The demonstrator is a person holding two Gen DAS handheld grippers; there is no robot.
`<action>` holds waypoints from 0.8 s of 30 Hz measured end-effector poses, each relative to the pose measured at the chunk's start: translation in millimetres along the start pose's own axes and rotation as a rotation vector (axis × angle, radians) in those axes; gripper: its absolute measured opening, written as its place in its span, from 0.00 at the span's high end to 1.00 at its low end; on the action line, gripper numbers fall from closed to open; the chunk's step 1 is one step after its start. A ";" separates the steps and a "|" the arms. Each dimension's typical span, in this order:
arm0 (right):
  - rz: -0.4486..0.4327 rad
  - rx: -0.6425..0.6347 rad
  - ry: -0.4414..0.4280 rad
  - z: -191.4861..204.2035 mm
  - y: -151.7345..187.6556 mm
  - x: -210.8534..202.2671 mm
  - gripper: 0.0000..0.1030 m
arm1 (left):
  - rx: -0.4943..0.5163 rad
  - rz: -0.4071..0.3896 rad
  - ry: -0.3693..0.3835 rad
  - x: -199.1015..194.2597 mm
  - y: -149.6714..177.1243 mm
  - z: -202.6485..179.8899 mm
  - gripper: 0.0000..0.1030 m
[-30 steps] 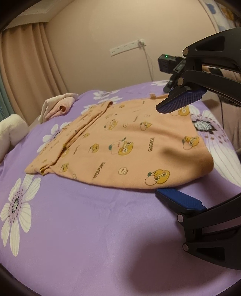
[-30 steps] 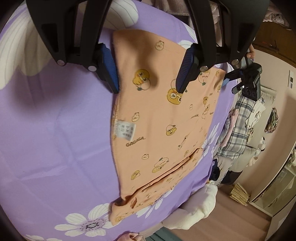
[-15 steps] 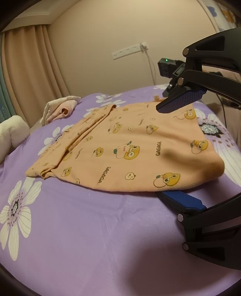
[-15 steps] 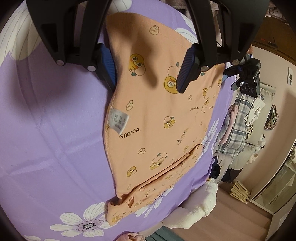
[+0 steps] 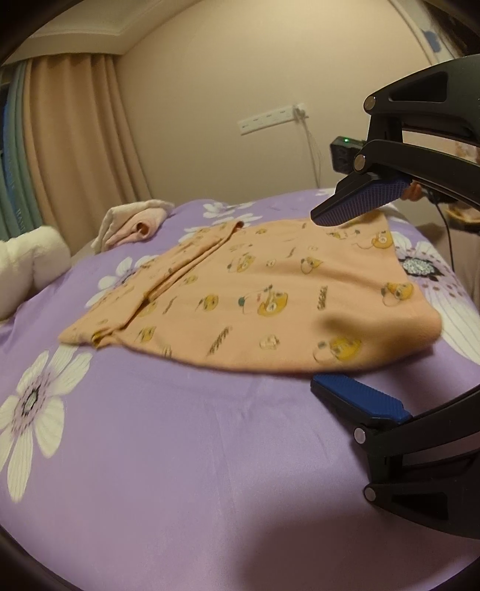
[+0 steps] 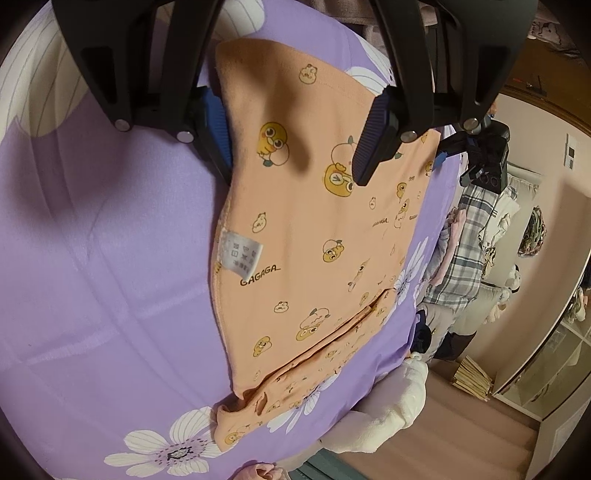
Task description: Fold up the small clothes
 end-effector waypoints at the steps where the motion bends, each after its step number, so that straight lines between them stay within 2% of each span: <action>1: 0.000 -0.001 -0.001 -0.1 -1.0 0.9 0.40 | 0.009 0.005 0.003 5.9 -3.7 -2.3 0.22; 10: -0.003 0.025 -0.024 2.0 -18.4 14.3 0.38 | 0.009 0.034 0.060 34.5 -23.0 -12.7 0.22; 13: -0.006 0.039 -0.033 1.8 -22.5 17.2 0.38 | 0.017 0.049 0.093 33.2 -14.1 -16.7 0.22; 20: 0.004 0.030 -0.038 4.8 -14.1 12.6 0.40 | 0.033 0.097 0.119 23.2 18.6 -23.4 0.22; 24: 0.003 0.031 -0.044 5.9 -8.6 10.1 0.40 | 0.021 0.074 0.109 25.1 17.0 -24.1 0.22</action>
Point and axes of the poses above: each gripper's, at about its wrist camera, not at the fingertips, and x roughly the way its jaws point, z to its left, y to its underside, the point moved 7 cm from there along x, roughly the way its jaws point, and after that the axes turned 2 degrees about -y, right-handed, at the moved point
